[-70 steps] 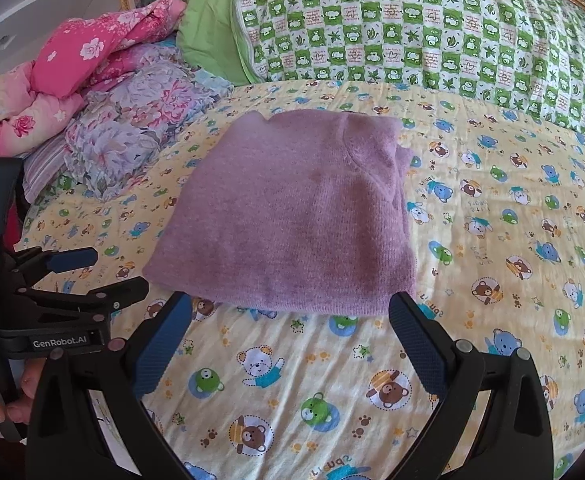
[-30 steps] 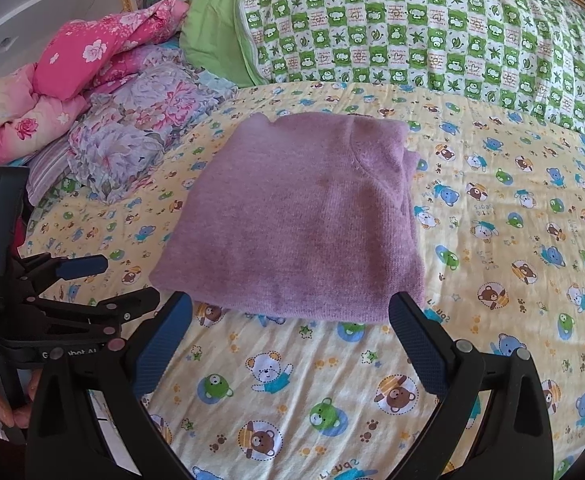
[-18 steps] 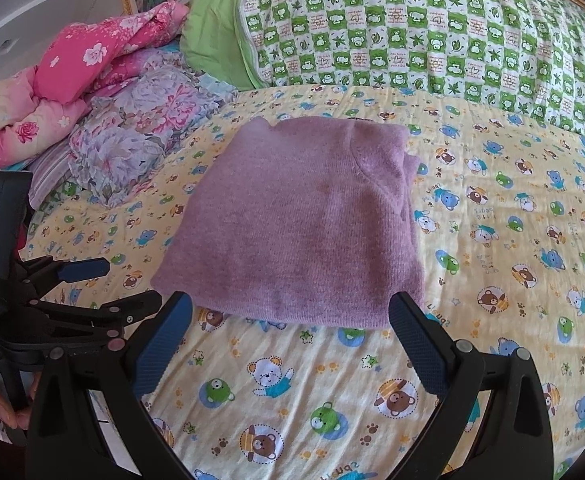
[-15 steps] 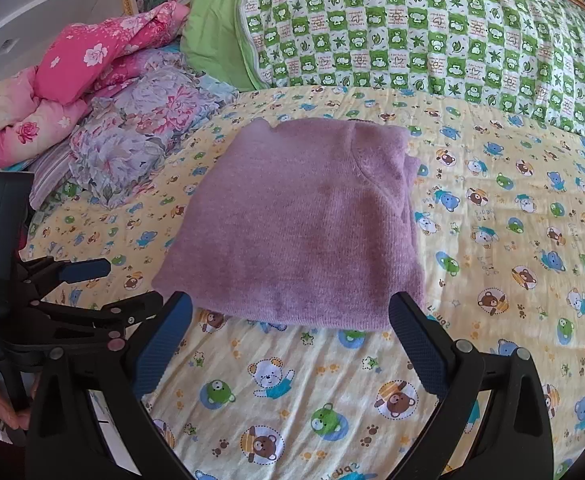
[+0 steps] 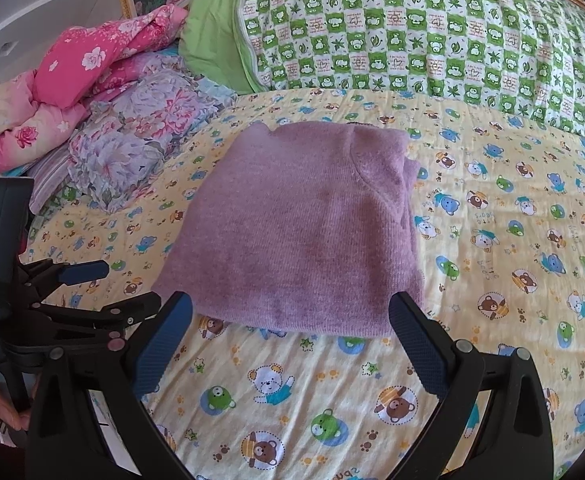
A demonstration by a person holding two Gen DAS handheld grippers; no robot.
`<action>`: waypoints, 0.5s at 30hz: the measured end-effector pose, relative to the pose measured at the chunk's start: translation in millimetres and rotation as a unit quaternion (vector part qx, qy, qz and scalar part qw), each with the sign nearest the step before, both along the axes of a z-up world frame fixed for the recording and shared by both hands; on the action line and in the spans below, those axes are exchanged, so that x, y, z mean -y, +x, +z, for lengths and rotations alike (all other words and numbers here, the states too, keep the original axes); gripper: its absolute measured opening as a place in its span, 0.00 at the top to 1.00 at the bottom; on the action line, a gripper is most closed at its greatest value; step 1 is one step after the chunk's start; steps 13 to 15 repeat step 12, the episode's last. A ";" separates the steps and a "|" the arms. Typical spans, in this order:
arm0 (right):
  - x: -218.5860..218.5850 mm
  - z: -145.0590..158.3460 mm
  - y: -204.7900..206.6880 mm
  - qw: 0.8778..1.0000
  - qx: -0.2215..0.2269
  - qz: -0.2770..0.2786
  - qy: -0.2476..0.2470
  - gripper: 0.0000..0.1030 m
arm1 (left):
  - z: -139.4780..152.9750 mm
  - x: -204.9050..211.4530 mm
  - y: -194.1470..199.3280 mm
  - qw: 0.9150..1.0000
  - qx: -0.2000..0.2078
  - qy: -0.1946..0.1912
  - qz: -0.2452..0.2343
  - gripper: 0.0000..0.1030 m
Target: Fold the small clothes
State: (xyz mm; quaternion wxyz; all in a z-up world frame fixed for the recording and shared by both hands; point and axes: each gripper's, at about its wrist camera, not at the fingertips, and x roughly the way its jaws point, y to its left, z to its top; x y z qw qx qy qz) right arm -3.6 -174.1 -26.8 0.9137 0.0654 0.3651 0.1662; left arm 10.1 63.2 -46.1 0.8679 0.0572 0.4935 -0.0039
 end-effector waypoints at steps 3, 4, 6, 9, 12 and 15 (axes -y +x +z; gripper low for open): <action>-0.9 2.7 2.4 1.000 0.003 -0.003 0.003 0.04 | 4.5 -0.6 1.8 1.000 0.010 0.000 0.005 0.16; -1.3 2.9 2.9 1.000 0.004 -0.003 0.003 0.04 | 5.5 -0.3 3.5 1.000 0.011 0.001 0.005 0.16; -2.4 3.6 5.5 1.000 0.005 -0.002 0.002 0.04 | 6.8 -0.2 7.1 1.000 0.012 0.002 0.007 0.16; -3.2 4.6 8.4 1.000 0.006 -0.005 0.004 0.04 | 8.0 -0.2 12.1 1.000 0.014 0.001 0.010 0.16; -3.5 5.2 11.5 1.000 0.004 -0.008 0.006 0.04 | 6.7 1.0 15.2 1.000 0.008 -0.001 0.012 0.16; -3.5 5.2 11.5 1.000 0.004 -0.008 0.006 0.04 | 6.7 1.0 15.2 1.000 0.008 -0.001 0.012 0.16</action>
